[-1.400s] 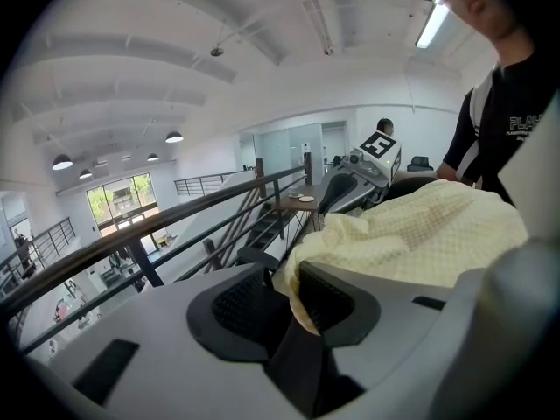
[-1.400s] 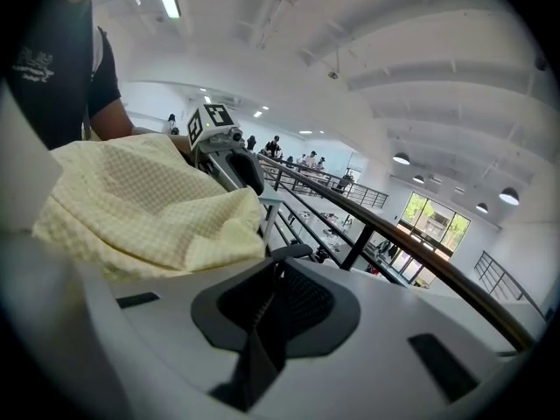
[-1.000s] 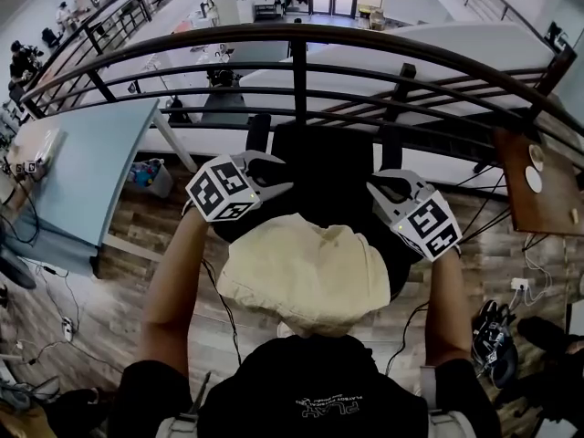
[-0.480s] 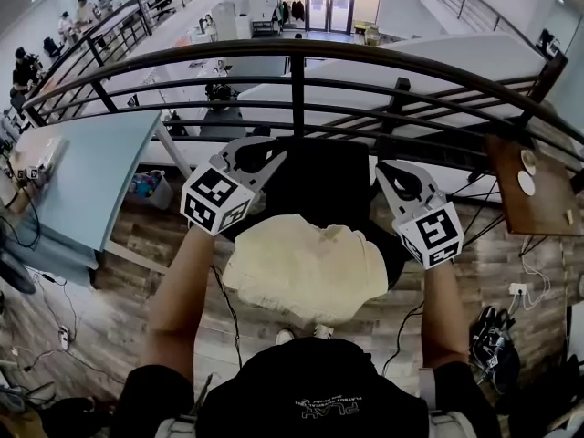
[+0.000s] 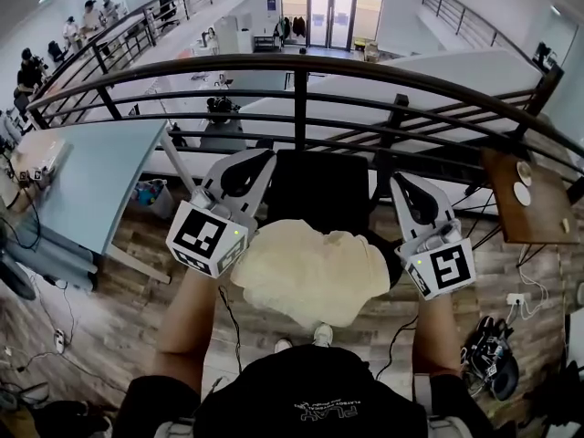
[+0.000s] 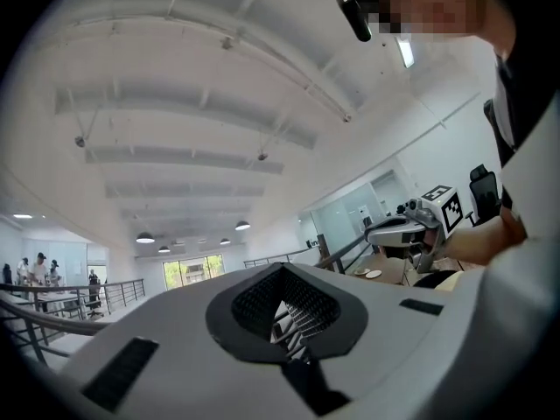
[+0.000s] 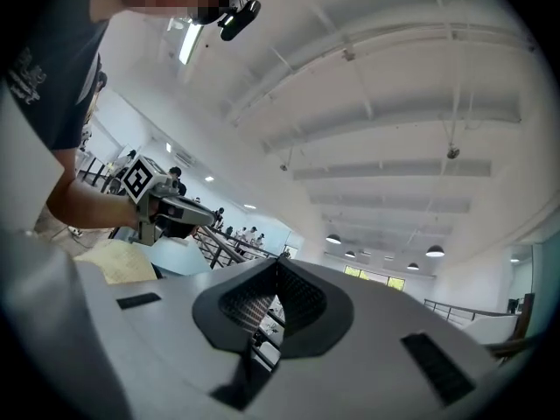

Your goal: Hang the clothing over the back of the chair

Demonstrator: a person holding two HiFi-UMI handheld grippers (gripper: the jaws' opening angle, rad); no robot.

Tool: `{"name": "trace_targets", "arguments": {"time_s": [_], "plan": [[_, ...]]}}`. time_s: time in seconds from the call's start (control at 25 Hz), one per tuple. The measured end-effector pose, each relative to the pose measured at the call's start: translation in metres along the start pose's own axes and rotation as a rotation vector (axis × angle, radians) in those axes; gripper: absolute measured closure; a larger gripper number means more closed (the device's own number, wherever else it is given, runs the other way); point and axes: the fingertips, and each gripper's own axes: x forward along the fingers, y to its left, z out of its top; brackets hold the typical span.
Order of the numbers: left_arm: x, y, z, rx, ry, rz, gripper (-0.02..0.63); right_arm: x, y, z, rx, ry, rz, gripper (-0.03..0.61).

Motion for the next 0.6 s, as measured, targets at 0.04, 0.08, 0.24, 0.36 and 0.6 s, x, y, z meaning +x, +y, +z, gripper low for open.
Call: {"name": "trace_targets", "arguments": {"time_s": [0.04,0.08,0.24,0.36,0.6], "plan": [[-0.004,-0.003,0.004,0.005,-0.011,0.0,0.6,-0.003,0.003,0.004,-0.002,-0.007,-0.009,0.558],[-0.007,-0.006,0.006,0.01,-0.022,-0.003,0.6,-0.006,0.006,0.007,-0.008,-0.012,-0.018,0.558],[-0.017,-0.016,0.005,0.022,-0.035,-0.013,0.6,-0.014,0.015,0.015,-0.023,-0.017,-0.034,0.56],[-0.022,-0.02,0.003,0.033,-0.027,-0.009,0.6,-0.019,0.021,0.021,-0.043,-0.011,-0.034,0.56],[-0.03,-0.025,0.004,0.031,-0.03,-0.014,0.6,-0.018,0.033,0.033,-0.05,-0.028,-0.083,0.56]]}}
